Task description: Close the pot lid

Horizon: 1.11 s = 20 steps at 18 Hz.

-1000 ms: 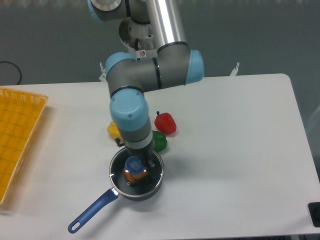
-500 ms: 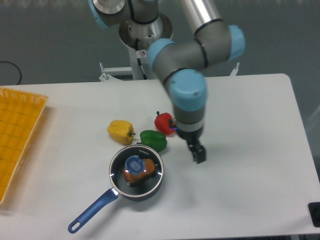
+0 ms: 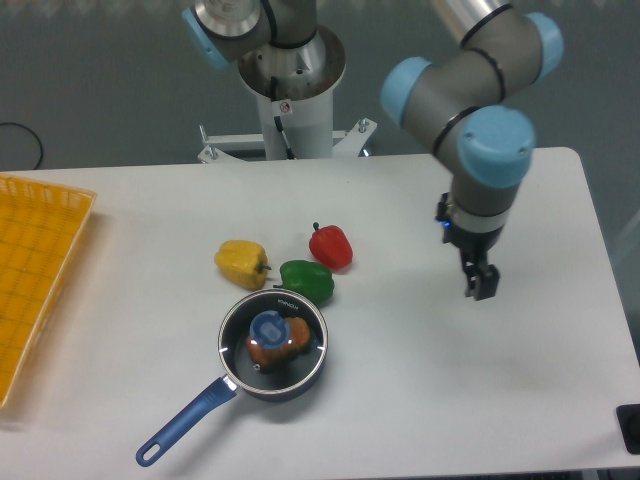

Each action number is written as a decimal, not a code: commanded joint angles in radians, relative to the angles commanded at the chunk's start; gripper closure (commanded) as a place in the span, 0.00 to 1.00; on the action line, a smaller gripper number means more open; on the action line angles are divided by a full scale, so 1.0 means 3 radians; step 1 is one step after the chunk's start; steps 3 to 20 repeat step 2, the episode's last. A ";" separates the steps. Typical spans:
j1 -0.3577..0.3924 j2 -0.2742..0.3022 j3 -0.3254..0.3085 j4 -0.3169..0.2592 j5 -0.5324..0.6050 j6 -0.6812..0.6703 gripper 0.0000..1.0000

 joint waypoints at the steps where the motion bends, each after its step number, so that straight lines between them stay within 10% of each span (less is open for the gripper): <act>1: 0.0000 0.0000 0.0000 0.0005 0.0005 0.0000 0.00; 20: 0.0000 -0.0005 -0.0005 0.0005 0.0005 0.0000 0.00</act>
